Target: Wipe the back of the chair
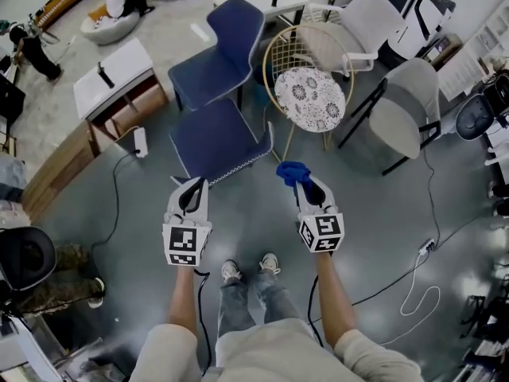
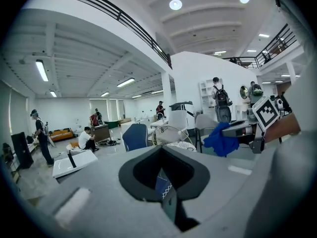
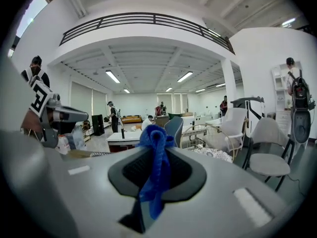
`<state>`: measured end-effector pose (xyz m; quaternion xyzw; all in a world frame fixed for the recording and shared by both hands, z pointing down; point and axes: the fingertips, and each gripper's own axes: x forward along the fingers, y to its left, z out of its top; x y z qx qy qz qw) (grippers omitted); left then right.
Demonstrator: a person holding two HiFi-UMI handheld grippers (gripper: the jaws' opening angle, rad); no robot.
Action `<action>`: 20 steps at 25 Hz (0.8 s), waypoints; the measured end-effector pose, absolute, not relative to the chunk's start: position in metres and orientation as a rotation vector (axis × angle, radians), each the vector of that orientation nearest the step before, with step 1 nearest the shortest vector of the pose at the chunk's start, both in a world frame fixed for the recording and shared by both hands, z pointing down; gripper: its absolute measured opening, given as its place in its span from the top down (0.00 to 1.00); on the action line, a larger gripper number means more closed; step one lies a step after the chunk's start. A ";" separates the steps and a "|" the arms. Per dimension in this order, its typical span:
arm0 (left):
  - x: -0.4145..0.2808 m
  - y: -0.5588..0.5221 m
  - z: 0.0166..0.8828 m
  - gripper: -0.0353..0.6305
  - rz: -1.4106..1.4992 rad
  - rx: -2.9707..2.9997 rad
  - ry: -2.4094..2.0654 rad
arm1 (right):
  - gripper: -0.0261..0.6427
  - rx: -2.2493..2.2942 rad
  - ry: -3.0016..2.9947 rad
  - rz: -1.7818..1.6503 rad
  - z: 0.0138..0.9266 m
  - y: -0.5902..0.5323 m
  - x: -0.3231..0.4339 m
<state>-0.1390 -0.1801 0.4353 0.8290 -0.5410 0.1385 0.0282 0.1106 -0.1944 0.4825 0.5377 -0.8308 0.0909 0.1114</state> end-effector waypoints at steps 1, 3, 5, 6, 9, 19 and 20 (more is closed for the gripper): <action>-0.140 -0.177 0.428 0.94 0.412 2.556 -1.672 | 0.88 1.579 -2.446 0.251 0.470 -0.193 0.110; -0.143 -0.169 0.414 0.94 0.380 2.540 -1.675 | 0.88 1.578 -2.455 0.219 0.448 -0.187 0.109; -0.147 -0.163 0.401 0.94 0.384 2.541 -1.690 | 0.88 1.586 -2.465 0.191 0.427 -0.181 0.109; -0.149 -0.160 0.396 0.94 0.404 2.552 -1.699 | 0.88 1.589 -2.469 0.179 0.418 -0.178 0.108; -0.154 -0.154 0.378 0.94 0.445 2.579 -1.720 | 0.88 1.590 -2.479 0.145 0.391 -0.174 0.106; -0.175 -0.125 0.349 0.94 0.394 2.528 -1.734 | 0.88 1.627 -2.477 0.109 0.348 -0.151 0.104; -0.180 -0.125 0.346 0.94 0.388 2.523 -1.743 | 0.88 1.628 -2.475 0.097 0.345 -0.150 0.103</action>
